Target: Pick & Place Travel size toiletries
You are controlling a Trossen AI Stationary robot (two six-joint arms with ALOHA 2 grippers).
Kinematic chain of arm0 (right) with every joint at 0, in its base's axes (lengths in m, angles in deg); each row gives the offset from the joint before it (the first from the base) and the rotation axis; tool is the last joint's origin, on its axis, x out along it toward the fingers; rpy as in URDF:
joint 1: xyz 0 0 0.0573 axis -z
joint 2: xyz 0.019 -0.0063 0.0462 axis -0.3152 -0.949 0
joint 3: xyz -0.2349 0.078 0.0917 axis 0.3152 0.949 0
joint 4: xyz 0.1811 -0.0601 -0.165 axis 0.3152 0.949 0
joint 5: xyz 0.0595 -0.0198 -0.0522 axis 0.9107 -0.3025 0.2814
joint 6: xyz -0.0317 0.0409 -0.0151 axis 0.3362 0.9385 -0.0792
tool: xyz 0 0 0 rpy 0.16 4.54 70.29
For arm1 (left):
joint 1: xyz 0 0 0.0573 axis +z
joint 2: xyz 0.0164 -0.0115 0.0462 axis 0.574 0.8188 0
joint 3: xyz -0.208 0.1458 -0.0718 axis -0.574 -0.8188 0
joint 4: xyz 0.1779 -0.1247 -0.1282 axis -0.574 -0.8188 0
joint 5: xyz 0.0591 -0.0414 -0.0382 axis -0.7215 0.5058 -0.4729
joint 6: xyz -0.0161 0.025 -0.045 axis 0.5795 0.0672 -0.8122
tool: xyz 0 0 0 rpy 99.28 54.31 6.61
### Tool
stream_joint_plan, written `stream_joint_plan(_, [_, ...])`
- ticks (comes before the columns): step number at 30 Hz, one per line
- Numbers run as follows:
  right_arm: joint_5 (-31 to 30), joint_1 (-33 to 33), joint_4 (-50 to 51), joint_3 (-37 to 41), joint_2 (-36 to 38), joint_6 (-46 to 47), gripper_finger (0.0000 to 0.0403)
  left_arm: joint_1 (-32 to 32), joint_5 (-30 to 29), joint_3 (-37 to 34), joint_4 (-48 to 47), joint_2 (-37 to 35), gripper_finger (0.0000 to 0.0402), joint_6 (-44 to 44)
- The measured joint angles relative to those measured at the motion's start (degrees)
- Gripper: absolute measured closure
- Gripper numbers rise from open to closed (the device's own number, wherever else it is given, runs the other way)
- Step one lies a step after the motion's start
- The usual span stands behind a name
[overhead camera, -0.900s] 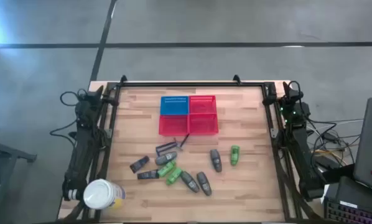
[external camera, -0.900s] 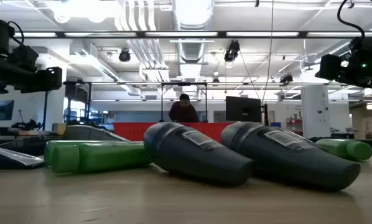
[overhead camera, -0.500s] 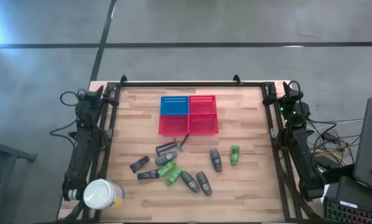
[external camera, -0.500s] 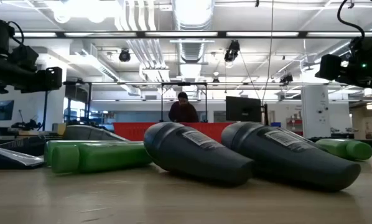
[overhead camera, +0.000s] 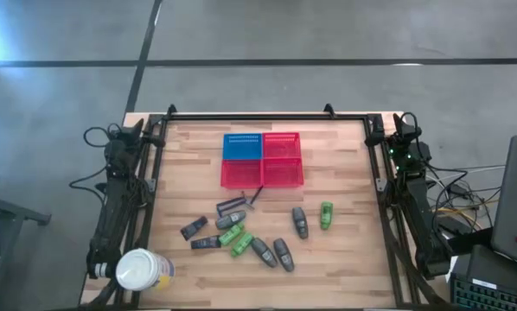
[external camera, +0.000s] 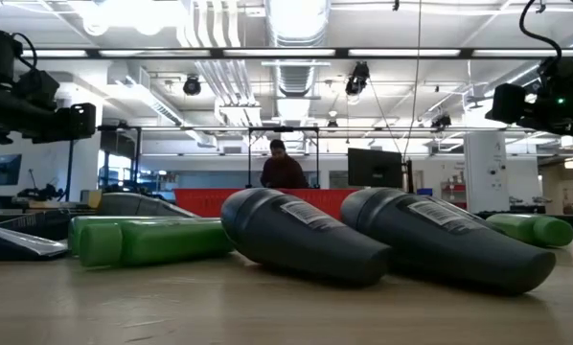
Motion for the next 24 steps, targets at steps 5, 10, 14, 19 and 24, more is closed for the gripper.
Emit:
stream_joint_plan(5, [-0.01,-0.02,0.00,0.01,0.02,0.00,0.0039,0.00,0.01,0.02,-0.01,0.02,0.0275,0.00])
stream_joint_plan(10, [-0.02,-0.02,0.00,0.02,0.00,0.00,0.0039,0.02,-0.02,0.02,-0.01,-0.01,0.0275,0.00])
stream_joint_plan(14, [0.00,0.00,0.00,0.01,0.01,0.00,0.0039,0.00,-0.02,0.02,-0.01,0.02,0.0275,0.00])
stream_joint_plan(19, [-0.02,-0.02,0.00,0.02,0.00,0.00,0.0039,0.02,-0.01,0.02,0.01,0.01,0.0275,0.00])
stream_joint_plan(24, [10.05,-0.16,-3.18,-0.18,0.20,37.08,0.0039,0.00,0.00,0.01,0.01,0.02,0.0275,0.00])
